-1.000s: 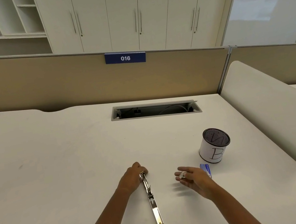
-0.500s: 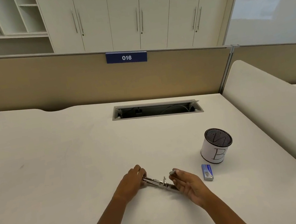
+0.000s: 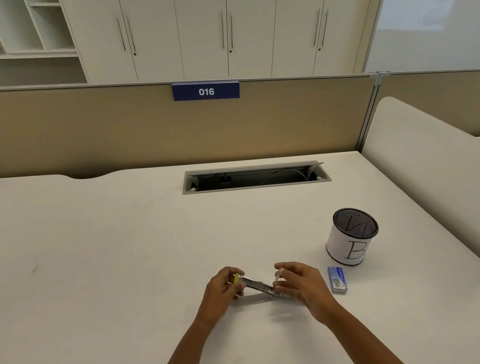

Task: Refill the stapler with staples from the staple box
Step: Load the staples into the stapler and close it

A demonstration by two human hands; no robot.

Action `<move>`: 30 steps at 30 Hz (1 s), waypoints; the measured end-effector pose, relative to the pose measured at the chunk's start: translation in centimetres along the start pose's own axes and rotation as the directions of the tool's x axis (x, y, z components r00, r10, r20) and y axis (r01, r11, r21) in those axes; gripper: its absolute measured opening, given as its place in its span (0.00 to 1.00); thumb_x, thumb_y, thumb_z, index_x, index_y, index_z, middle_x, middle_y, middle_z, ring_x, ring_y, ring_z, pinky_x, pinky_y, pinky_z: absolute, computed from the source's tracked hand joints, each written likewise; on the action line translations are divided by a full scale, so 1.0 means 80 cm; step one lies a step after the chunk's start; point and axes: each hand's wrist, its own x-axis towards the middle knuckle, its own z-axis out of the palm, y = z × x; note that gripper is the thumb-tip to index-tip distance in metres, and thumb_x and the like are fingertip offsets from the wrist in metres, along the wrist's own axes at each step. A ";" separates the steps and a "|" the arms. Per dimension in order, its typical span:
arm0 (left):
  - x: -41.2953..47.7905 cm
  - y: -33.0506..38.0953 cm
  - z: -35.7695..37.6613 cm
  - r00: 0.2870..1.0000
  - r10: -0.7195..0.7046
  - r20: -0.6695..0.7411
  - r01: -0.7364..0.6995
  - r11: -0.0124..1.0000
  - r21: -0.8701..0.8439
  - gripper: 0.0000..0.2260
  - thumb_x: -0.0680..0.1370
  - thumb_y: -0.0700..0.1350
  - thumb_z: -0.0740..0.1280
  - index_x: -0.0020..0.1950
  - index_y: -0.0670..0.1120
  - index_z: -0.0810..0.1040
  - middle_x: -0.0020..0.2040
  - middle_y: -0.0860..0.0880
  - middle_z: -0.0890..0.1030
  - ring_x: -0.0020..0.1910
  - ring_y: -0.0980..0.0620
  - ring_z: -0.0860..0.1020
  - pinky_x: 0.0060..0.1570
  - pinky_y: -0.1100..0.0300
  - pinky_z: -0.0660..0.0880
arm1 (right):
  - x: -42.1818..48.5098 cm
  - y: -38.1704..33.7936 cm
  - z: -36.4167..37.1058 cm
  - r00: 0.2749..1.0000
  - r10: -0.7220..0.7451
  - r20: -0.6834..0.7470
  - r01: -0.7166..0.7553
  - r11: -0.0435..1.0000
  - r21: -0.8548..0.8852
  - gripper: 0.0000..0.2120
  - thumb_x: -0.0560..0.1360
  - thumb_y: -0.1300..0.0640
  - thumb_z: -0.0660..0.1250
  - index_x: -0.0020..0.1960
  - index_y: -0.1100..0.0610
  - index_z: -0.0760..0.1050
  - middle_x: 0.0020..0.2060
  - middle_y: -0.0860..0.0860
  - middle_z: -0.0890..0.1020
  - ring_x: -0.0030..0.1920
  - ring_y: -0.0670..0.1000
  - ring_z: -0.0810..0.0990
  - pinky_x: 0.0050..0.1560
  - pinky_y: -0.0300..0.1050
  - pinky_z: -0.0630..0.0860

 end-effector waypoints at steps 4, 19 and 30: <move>-0.002 0.006 0.012 0.998 -0.033 -0.047 0.022 0.977 -0.211 0.05 0.76 0.32 0.64 0.48 0.39 0.75 0.42 0.44 0.79 0.38 0.55 0.79 0.37 0.69 0.77 | 0.002 -0.007 0.008 1.000 -0.008 0.023 0.009 0.999 -0.033 0.07 0.73 0.68 0.65 0.50 0.63 0.78 0.37 0.55 0.80 0.34 0.48 0.83 0.39 0.36 0.82; 0.000 0.044 0.035 0.996 -0.043 -0.076 -0.003 0.854 -0.521 0.08 0.81 0.42 0.55 0.50 0.42 0.72 0.40 0.45 0.77 0.36 0.52 0.75 0.34 0.67 0.76 | -0.019 -0.037 0.044 0.922 -0.385 0.043 0.316 0.683 -0.659 0.08 0.71 0.61 0.67 0.50 0.57 0.80 0.41 0.49 0.82 0.37 0.44 0.79 0.36 0.29 0.76; 0.005 0.050 0.035 0.993 -0.104 -0.062 0.022 0.656 -0.754 0.11 0.81 0.44 0.55 0.43 0.42 0.73 0.29 0.52 0.79 0.27 0.58 0.77 0.27 0.67 0.73 | -0.037 -0.050 0.058 0.905 -0.422 0.054 0.285 0.507 -0.813 0.07 0.71 0.59 0.67 0.48 0.59 0.80 0.45 0.55 0.84 0.42 0.49 0.79 0.48 0.46 0.78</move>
